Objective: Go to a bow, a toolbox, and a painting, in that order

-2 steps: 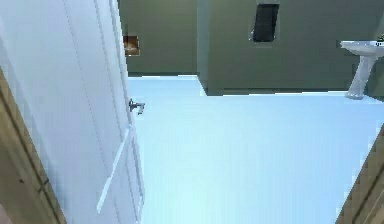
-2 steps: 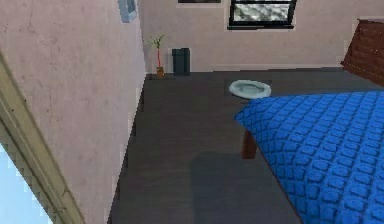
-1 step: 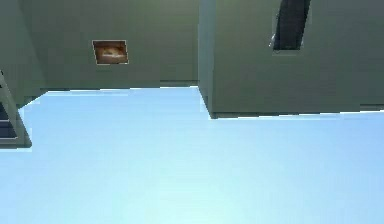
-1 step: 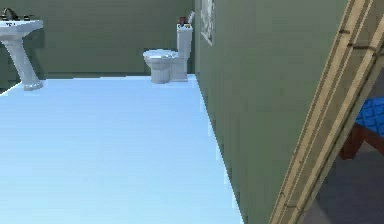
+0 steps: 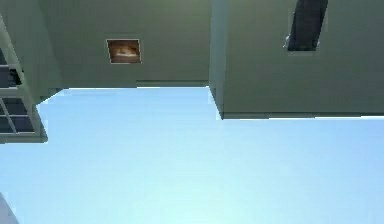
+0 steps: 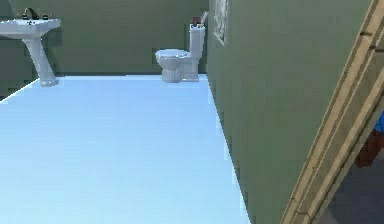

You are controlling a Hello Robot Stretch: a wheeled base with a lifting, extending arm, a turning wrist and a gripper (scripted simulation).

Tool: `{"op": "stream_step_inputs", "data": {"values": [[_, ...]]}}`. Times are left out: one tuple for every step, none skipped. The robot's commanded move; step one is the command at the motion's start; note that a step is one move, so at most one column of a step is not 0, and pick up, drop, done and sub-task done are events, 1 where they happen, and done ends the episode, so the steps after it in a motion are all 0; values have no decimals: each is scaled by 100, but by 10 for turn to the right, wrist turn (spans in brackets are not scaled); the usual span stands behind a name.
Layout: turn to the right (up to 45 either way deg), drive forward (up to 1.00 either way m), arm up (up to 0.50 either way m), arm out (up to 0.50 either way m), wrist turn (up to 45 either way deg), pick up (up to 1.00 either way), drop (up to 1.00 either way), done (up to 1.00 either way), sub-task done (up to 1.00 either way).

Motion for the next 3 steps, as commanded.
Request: {"op": "stream_step_inputs", "data": {"values": [[0, 50, 0, 0, 0, 0, 0, 0, 0], [-450, 0, 0, 0, 0, 0, 0, 0, 0], [0, 30, 0, 0, 0, 0, 0, 0, 0]]}}
